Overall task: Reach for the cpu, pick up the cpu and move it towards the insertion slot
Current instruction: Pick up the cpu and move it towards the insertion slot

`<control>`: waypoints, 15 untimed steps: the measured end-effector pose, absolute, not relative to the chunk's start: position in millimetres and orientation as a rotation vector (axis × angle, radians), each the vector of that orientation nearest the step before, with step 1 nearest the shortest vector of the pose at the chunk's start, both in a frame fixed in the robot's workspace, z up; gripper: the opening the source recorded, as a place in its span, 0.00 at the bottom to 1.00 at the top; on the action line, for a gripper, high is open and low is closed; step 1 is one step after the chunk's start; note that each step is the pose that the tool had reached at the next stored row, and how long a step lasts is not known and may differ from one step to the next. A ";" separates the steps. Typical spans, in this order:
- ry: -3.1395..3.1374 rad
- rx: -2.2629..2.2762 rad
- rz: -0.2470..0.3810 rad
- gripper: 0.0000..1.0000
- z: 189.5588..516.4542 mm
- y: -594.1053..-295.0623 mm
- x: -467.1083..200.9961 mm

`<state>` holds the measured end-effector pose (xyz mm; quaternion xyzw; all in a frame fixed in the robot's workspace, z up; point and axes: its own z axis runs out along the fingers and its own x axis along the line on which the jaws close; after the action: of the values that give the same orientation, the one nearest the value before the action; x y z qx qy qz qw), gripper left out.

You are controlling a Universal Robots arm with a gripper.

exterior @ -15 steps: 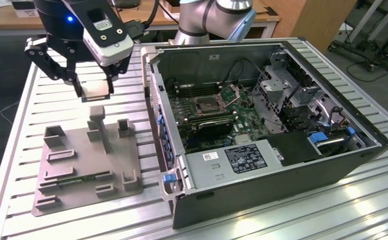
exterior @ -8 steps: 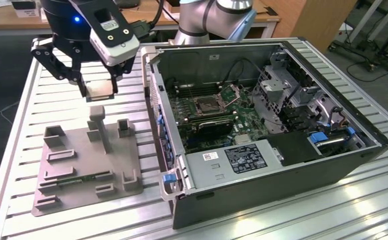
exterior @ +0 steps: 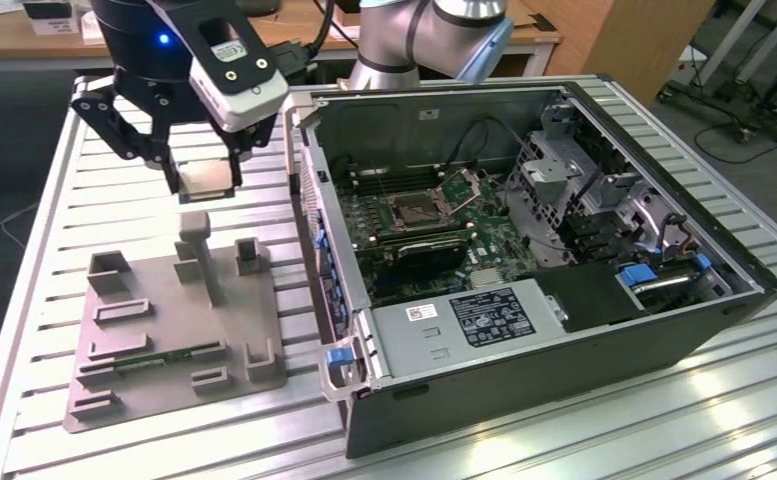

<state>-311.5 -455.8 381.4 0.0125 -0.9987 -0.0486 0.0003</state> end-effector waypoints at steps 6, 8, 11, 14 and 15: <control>-3.137 0.039 -0.153 0.55 381.2 -455.8 -308.0; -3.137 0.039 -0.153 0.55 381.0 -455.8 -306.6; -3.137 0.039 -0.153 0.55 380.9 -455.8 -304.3; -3.137 0.039 -0.153 0.55 380.7 -455.8 -302.2; -3.137 0.039 -0.153 0.55 380.7 -455.8 -301.5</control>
<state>-301.5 -455.8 380.7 0.0125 -0.9987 -0.0487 0.0003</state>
